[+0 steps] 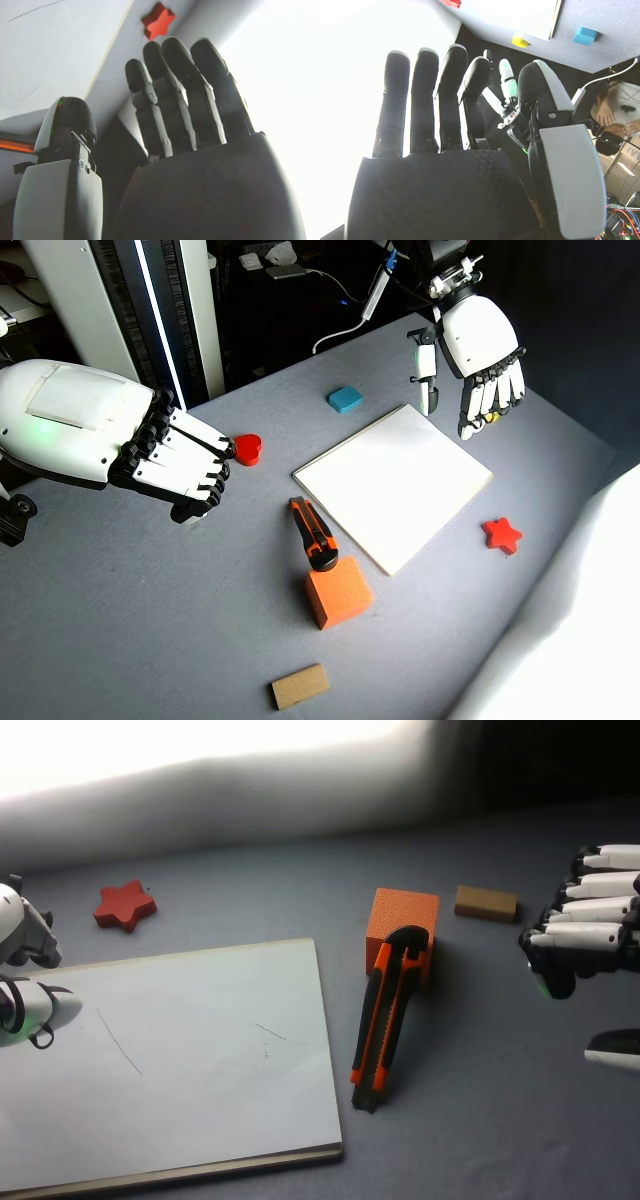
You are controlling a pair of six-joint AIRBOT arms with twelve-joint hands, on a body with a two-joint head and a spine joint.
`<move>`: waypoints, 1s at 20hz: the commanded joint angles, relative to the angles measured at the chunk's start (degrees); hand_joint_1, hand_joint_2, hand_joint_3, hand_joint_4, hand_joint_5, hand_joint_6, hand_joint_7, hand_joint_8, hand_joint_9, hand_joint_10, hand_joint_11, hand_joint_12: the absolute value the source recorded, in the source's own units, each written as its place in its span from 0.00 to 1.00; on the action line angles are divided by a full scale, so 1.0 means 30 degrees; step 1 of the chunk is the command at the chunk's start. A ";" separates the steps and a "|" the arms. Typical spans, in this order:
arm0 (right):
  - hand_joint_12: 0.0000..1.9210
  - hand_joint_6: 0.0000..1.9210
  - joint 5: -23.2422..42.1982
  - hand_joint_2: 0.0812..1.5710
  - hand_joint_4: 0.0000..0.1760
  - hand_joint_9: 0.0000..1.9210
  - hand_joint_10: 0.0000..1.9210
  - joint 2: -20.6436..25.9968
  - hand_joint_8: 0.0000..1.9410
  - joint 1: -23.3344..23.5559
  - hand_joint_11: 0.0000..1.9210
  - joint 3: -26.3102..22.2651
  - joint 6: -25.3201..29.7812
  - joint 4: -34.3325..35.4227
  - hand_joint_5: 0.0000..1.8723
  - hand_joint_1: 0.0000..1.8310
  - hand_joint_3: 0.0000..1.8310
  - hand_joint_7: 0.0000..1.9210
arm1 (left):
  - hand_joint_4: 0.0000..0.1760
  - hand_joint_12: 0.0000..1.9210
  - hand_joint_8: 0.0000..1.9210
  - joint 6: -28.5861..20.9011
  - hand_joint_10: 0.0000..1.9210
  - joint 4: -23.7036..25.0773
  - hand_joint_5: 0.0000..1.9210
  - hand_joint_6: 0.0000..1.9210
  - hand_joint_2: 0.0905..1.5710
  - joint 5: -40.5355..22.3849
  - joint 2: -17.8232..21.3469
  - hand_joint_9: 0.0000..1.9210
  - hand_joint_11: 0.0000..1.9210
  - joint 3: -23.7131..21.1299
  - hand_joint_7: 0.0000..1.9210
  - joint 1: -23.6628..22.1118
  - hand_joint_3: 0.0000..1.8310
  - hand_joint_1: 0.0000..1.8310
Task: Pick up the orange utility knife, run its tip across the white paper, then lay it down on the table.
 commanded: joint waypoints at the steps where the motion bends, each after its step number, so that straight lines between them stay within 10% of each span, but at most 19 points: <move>1: 0.07 0.06 0.2079 0.67 0.00 0.01 0.07 0.0129 0.06 0.0135 0.00 -0.0022 -0.0109 0.0437 0.01 0.01 0.17 0.04 | 0.17 0.24 0.03 0.0060 0.05 0.1019 0.04 0.04 0.76 -0.1097 0.0125 0.04 0.00 0.0112 0.06 -0.0175 0.11 0.09; 3: 0.01 0.03 0.2239 0.76 0.00 0.02 0.03 0.0137 0.00 0.0101 0.00 -0.0024 -0.0178 0.0437 0.02 0.01 0.04 0.06 | 0.17 0.22 0.00 0.0069 0.01 0.0992 0.05 0.00 0.82 -0.1097 0.0115 0.06 0.00 0.0080 0.07 -0.0186 0.01 0.08; 13: 0.08 0.01 0.2214 0.75 0.00 0.04 0.02 -0.1089 0.00 0.1728 0.00 0.1233 -0.3445 -0.1417 0.01 0.04 0.00 0.08 | 0.00 0.21 0.00 0.0287 0.00 0.0463 0.02 0.00 0.81 -0.1386 0.0117 0.05 0.00 -0.0163 0.06 -0.0223 0.00 0.04; 20: 0.04 0.00 0.1015 0.75 0.00 0.02 0.01 -0.3861 0.00 0.5276 0.00 0.4088 0.7857 -1.6585 0.01 0.03 0.00 0.05 | 0.00 0.13 0.00 0.1263 0.00 -0.0290 0.00 0.00 0.80 -0.1434 0.0211 0.04 0.00 -0.0535 0.03 0.0064 0.00 0.02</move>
